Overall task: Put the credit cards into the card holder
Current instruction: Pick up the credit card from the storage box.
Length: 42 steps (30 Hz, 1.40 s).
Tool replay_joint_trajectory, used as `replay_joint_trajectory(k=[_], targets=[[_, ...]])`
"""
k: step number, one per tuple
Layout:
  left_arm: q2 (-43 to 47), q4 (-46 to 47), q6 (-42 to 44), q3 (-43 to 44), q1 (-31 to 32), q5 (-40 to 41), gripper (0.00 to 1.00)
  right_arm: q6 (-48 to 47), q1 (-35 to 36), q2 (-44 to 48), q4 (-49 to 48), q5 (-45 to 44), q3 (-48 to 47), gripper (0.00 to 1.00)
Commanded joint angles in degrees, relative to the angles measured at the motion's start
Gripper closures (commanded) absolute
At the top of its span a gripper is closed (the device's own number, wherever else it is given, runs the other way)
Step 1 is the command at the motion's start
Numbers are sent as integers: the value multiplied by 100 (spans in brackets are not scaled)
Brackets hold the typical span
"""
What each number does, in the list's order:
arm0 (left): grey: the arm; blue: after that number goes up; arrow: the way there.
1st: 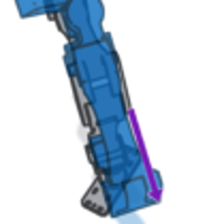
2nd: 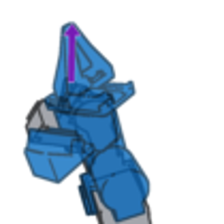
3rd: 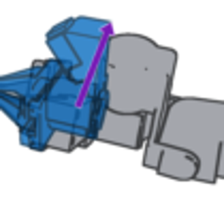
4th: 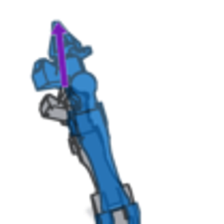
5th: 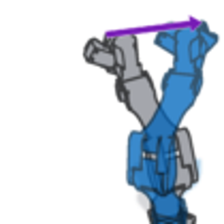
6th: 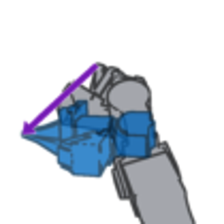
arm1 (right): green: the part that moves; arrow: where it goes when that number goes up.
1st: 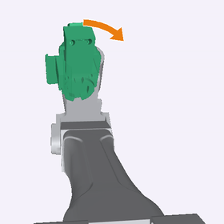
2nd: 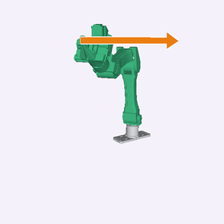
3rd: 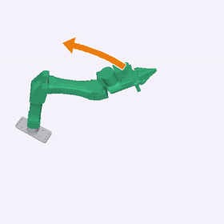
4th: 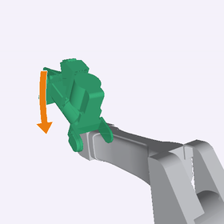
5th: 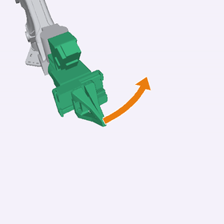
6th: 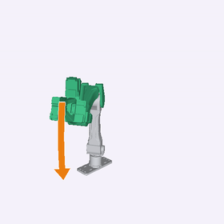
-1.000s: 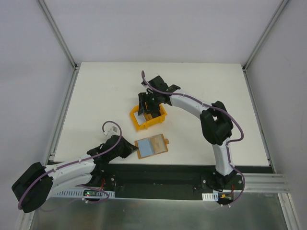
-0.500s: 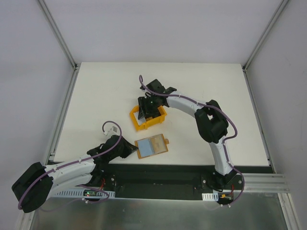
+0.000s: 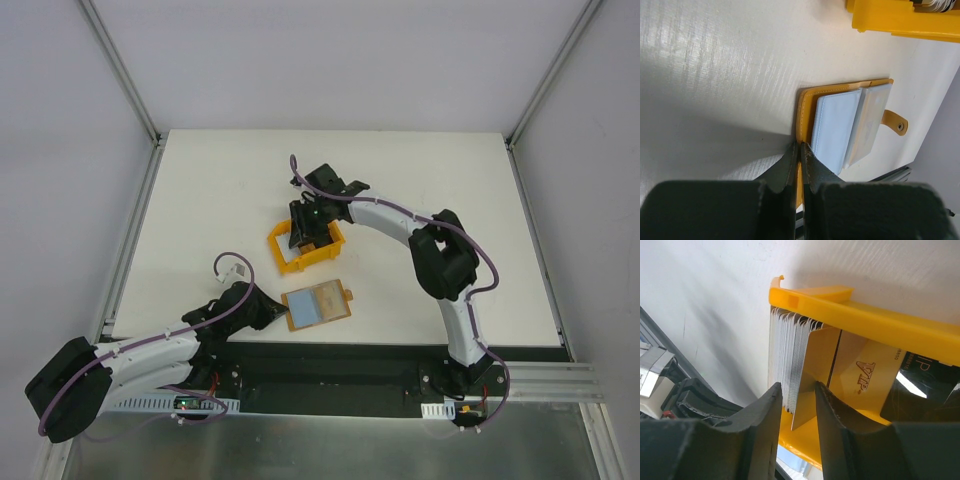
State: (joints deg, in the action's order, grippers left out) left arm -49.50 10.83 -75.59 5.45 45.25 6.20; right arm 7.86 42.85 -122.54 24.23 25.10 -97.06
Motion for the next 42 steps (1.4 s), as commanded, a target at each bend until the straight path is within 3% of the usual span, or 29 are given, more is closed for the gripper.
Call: replay_joint_trajectory(k=[1, 24, 32, 42], targets=[[-104, -327, 150, 35, -61, -40, 100, 5, 39, 468, -85, 188, -24, 66], [-113, -301, 141, 26, -61, -66, 100, -241, 48, 564, 188, -795, -68, 100], [-148, -292, 246, 44, -61, -119, 100, -399, 13, 1100, -67, -1280, 116, 100], [-148, -301, 387, -27, -61, -286, 100, 75, -224, 2145, -717, -744, 1152, 100]])
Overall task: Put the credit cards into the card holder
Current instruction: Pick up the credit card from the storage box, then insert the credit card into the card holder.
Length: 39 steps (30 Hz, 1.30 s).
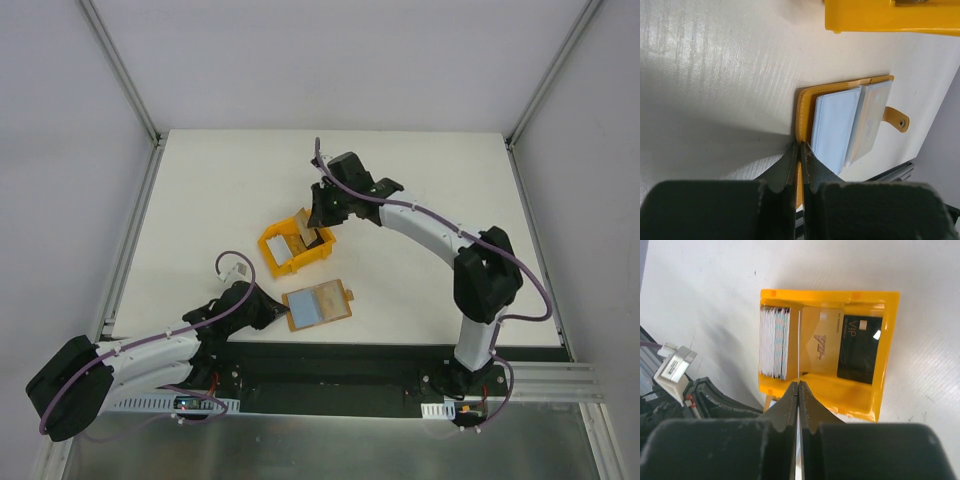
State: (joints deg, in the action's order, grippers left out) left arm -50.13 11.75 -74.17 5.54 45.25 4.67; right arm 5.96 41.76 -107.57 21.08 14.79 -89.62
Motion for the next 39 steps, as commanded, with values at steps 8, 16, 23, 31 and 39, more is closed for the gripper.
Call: replay_joint_trajectory(k=[8, 16, 23, 31, 39], targets=[[-102, -384, 377, -36, -52, -247, 100, 959, -142, 1782, -1236, 938, 1990, 100], [-225, -392, 439, -44, -52, -352, 100, 1961, -19, 2872, -2608, 1115, 4117, 100], [-225, -384, 474, -44, -61, -352, 100, 2480, 254, 2874, -3530, 1000, 5288, 100], [-261, -384, 456, -88, -61, -352, 100, 2920, 333, 2496, -4489, 1096, 5921, 100], [-234, -384, 439, -106, -52, -326, 100, 2946, 368, 2241, -4683, 1105, 6053, 100]])
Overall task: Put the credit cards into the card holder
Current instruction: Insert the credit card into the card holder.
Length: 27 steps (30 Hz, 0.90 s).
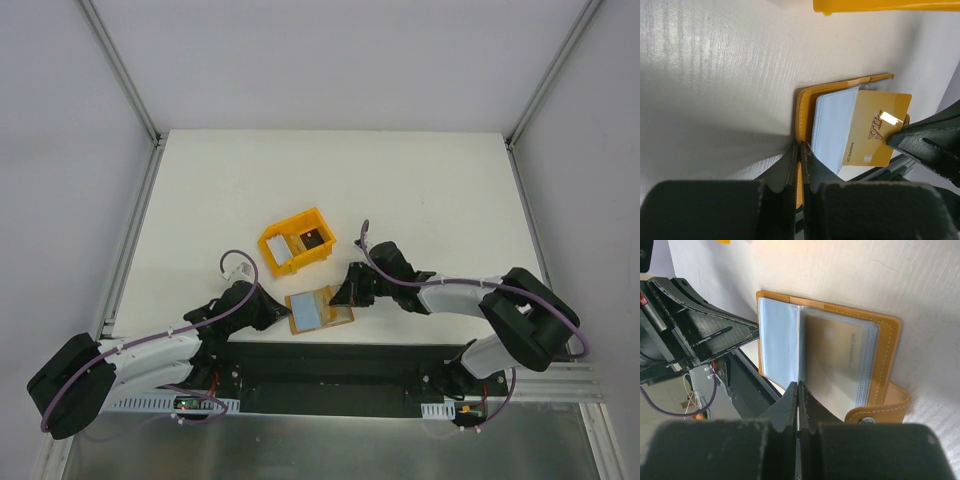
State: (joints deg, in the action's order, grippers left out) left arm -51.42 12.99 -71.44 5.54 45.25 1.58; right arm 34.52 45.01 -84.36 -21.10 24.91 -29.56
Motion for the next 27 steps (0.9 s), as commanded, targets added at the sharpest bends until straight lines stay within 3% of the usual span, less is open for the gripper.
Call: replay_joint_trajectory(k=[1, 27], targets=[[-105, -508, 157, -115, -52, -18, 100, 90, 43, -98, -482, 85, 56, 100], [-193, -500, 139, -88, -61, -18, 100, 90, 209, -397, -553, -91, 276, 100]])
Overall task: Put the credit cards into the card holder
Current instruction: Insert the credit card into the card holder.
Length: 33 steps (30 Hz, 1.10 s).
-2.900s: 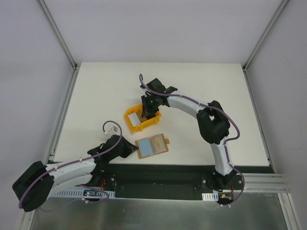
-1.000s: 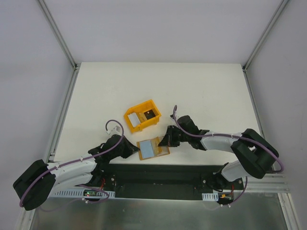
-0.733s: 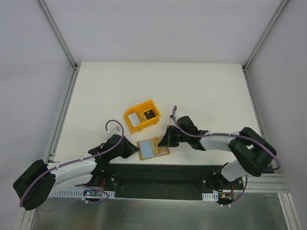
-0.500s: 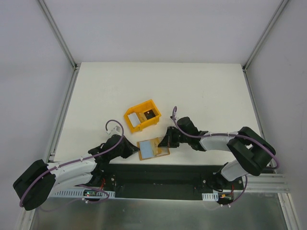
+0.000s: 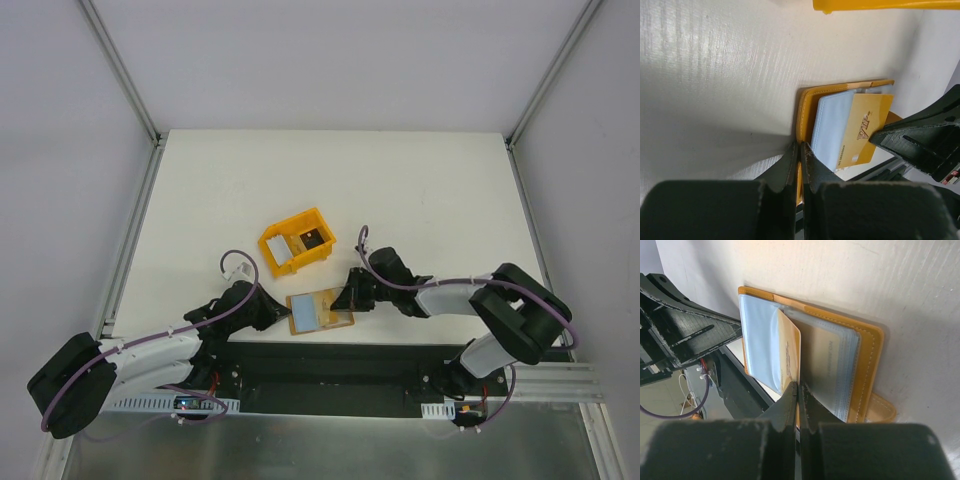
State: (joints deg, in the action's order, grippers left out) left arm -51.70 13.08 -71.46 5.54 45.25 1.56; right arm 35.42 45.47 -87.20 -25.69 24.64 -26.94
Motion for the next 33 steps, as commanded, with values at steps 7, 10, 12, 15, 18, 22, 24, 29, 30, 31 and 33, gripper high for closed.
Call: replay_joint_trajectory(k=[7, 10, 12, 15, 18, 22, 24, 29, 30, 31, 33], targets=[[-147, -491, 89, -97, -52, 2, 100, 167, 374, -157, -94, -364, 4, 100], [-147, -491, 80, -106, -61, -7, 100, 176, 366, -157, -85, -364, -4, 100], [-156, -491, 80, -106, -52, 2, 100, 193, 375, -148, -76, -381, 13, 100], [-147, -491, 71, -115, -61, 2, 100, 272, 366, -87, -76, -487, 75, 100], [-147, -482, 53, -106, -61, 2, 100, 413, 401, -157, 47, -522, -4, 100], [-165, -447, 9, -115, -61, -7, 100, 641, 629, -280, 47, -706, -180, 100], [-156, -456, -43, -123, -61, -7, 100, 808, 735, -341, 64, -838, -241, 99], [-42, -447, -192, -194, -52, 28, 100, 932, 954, -412, 82, -996, -426, 98], [2, -429, -228, -220, -61, 46, 100, 906, 998, -421, 99, -1014, -470, 98], [54, -438, -254, -246, -52, 63, 100, 888, 1025, -412, 117, -1023, -505, 97], [160, -447, -289, -299, -52, 98, 100, 800, 1043, -412, 178, -1032, -558, 94]])
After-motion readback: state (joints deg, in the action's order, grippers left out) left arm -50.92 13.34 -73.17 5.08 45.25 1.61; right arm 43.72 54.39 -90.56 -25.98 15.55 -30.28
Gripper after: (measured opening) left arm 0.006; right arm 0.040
